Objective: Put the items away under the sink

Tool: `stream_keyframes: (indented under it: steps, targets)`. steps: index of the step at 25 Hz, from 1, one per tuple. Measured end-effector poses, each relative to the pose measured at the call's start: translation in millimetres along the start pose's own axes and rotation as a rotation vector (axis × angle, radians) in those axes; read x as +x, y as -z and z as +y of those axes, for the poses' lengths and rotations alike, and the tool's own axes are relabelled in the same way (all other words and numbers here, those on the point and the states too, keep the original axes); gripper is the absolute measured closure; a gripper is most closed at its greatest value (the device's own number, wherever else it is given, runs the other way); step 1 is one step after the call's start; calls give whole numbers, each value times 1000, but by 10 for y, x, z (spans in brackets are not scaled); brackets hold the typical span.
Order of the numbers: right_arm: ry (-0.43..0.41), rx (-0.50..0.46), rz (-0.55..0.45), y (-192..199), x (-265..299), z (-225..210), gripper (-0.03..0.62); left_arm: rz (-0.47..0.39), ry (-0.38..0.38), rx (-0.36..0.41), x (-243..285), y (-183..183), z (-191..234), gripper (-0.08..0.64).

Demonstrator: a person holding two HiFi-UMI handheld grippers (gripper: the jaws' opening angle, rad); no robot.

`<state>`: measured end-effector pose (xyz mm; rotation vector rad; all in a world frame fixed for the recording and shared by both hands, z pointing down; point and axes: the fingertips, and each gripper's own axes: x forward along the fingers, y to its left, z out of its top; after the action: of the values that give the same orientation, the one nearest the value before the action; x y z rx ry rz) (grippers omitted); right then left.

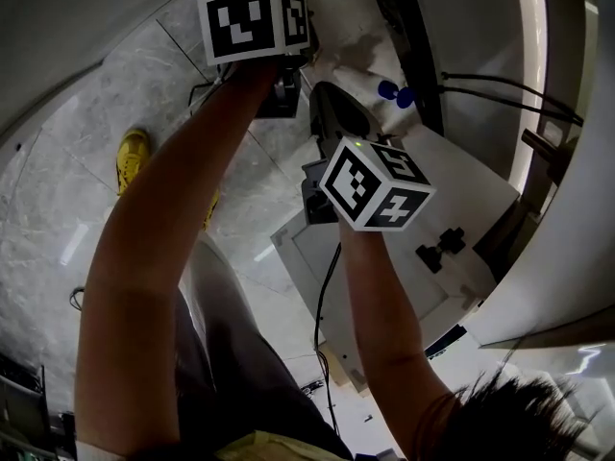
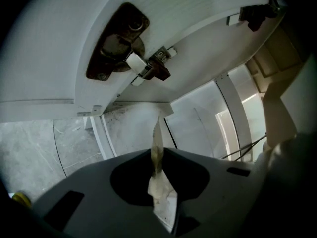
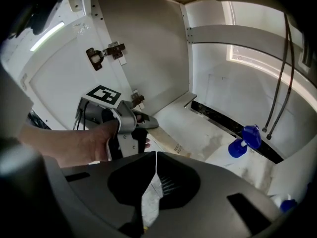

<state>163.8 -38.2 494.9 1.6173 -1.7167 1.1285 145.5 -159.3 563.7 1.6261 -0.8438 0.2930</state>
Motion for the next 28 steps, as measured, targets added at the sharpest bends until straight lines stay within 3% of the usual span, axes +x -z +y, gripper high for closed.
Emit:
stream_keyframes:
  steps: [4, 12, 21, 24, 28]
  targets:
    - [2, -2, 6, 5, 32, 23, 565, 24, -23, 40, 26, 21, 29, 461]
    - [2, 7, 5, -27, 21, 11, 565, 157, 56, 72, 198, 156, -208, 277]
    - [17, -11, -8, -85, 18, -34, 565, 333, 78, 227, 232, 338, -292, 217]
    - [19, -13, -13, -98, 13, -39, 565, 379, 50, 354, 221, 375, -286, 210]
    - [22, -9, -17, -104, 4, -60, 565, 404, -20, 683, 205, 401, -250, 207]
